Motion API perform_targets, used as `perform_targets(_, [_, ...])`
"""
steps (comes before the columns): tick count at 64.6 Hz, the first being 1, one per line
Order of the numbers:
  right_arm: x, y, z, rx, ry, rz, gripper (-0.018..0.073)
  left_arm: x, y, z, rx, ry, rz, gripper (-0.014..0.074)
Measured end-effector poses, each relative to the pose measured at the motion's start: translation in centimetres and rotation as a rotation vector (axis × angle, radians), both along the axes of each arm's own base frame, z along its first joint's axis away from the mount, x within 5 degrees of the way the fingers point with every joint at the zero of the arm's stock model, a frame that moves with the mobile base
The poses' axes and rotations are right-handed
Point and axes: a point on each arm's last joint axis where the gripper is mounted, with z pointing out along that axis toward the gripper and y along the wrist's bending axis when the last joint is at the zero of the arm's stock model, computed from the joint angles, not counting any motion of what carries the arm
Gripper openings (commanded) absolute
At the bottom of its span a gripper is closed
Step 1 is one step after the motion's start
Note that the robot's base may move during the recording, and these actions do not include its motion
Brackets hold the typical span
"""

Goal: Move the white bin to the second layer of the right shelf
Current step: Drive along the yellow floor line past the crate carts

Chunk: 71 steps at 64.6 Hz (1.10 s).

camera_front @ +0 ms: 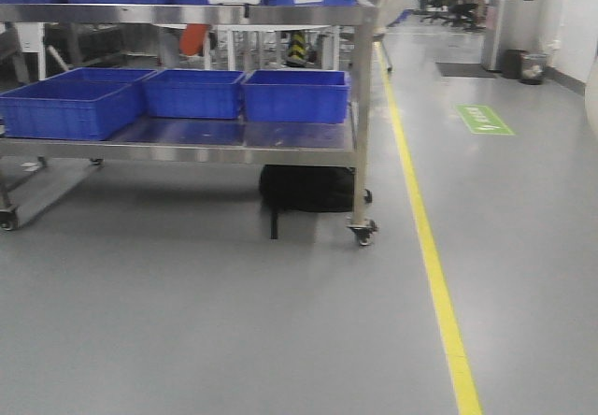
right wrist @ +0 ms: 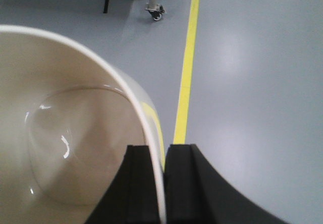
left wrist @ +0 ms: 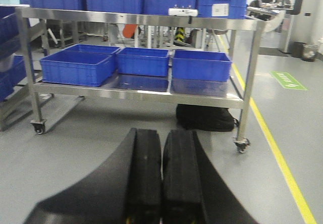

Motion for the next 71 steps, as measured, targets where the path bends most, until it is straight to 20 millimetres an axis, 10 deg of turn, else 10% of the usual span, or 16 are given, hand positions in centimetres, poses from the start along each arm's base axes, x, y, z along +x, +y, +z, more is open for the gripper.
perform_targets(71, [0.0,0.0,0.0,0.0,0.0,0.0,0.0055,0.0,0.0,0.0,0.0,0.0,0.0,0.0085])
